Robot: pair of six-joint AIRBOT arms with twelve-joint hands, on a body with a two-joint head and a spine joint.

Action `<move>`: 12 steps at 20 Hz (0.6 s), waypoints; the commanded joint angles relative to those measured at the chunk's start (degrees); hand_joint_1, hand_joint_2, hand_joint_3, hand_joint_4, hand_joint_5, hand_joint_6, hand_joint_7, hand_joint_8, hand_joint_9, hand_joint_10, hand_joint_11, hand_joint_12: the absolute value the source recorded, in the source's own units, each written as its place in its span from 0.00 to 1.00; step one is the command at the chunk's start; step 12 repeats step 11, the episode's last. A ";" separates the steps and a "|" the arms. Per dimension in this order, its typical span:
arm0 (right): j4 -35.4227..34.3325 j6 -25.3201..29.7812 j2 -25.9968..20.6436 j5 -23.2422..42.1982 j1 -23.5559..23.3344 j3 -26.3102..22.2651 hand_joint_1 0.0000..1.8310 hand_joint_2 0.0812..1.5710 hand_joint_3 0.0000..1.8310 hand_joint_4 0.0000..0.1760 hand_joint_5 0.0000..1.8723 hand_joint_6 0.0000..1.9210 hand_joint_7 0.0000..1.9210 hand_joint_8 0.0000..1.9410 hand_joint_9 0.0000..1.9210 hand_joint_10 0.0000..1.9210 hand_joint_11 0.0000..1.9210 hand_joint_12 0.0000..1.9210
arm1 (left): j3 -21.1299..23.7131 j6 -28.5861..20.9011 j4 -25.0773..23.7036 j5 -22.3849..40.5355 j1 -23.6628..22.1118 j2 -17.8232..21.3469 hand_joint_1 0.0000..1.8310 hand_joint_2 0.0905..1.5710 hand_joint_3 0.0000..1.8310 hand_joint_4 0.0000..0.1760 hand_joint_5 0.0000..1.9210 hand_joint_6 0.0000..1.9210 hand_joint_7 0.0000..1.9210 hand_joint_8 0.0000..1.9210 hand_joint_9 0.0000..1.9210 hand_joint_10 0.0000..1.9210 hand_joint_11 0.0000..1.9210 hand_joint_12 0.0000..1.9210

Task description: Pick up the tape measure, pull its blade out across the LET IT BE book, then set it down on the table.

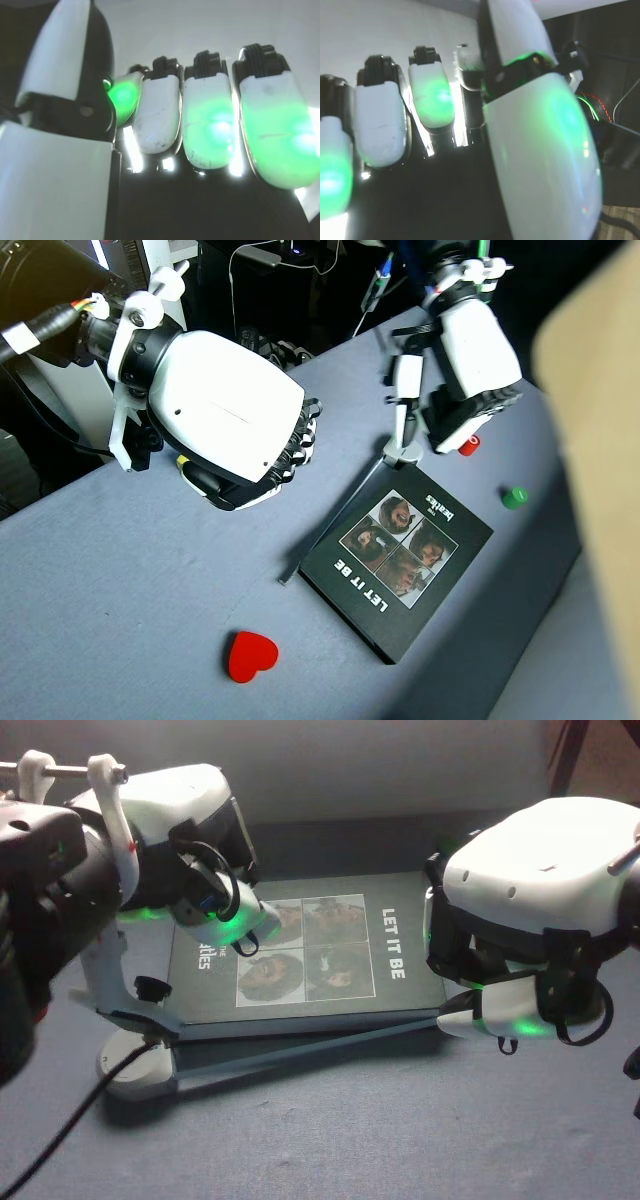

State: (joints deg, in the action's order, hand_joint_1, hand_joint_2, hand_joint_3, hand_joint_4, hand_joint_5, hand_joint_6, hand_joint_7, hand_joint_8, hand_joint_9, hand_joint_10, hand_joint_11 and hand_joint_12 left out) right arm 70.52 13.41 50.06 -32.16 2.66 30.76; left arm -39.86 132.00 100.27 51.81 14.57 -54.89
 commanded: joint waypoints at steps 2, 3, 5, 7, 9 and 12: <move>2.79 0.04 -0.38 1.41 -0.78 -0.20 0.50 0.82 0.01 1.00 0.69 1.00 0.76 1.00 0.83 1.00 0.92 1.00 | 0.51 -0.14 -3.13 5.43 -0.85 -0.80 0.55 0.70 0.00 0.16 0.69 1.00 0.78 1.00 0.82 1.00 0.84 1.00; 2.79 0.04 -0.38 1.41 -0.76 -0.20 0.50 0.82 0.01 1.00 0.69 1.00 0.76 1.00 0.83 1.00 0.92 1.00 | 0.68 -0.33 -3.18 5.95 -0.91 -0.96 0.55 0.70 0.00 0.16 0.69 1.00 0.78 1.00 0.82 1.00 0.84 1.00; 2.80 -0.06 -0.39 1.39 -0.68 -0.20 0.51 0.83 0.00 1.00 0.68 1.00 0.76 1.00 0.83 1.00 0.92 1.00 | 0.79 -0.23 -3.45 5.95 -1.32 -0.98 0.56 0.73 0.01 0.03 0.68 1.00 0.77 1.00 0.80 1.00 0.83 1.00; 2.80 -0.06 -0.38 1.39 -0.77 -0.19 0.52 0.83 0.00 1.00 0.64 1.00 0.74 1.00 0.82 1.00 0.91 1.00 | 0.71 -0.22 -3.62 5.35 -1.49 -0.98 0.54 0.76 0.00 0.00 0.65 1.00 0.74 1.00 0.78 1.00 0.82 1.00; 2.81 -0.06 -0.36 1.38 -0.75 -0.19 0.52 0.82 0.00 1.00 0.64 1.00 0.73 1.00 0.82 1.00 0.91 1.00 | 0.59 -0.22 -3.81 4.88 -2.12 -1.00 0.52 0.77 0.00 0.00 0.63 1.00 0.73 1.00 0.77 1.00 0.82 1.00; 2.86 -0.06 -0.36 1.23 -0.72 -0.18 0.52 0.82 0.00 1.00 0.66 1.00 0.74 1.00 0.83 1.00 0.92 1.00 | 0.47 -0.22 -3.86 4.32 -2.55 -1.04 0.53 0.77 0.00 0.00 0.65 1.00 0.75 1.00 0.78 1.00 0.83 1.00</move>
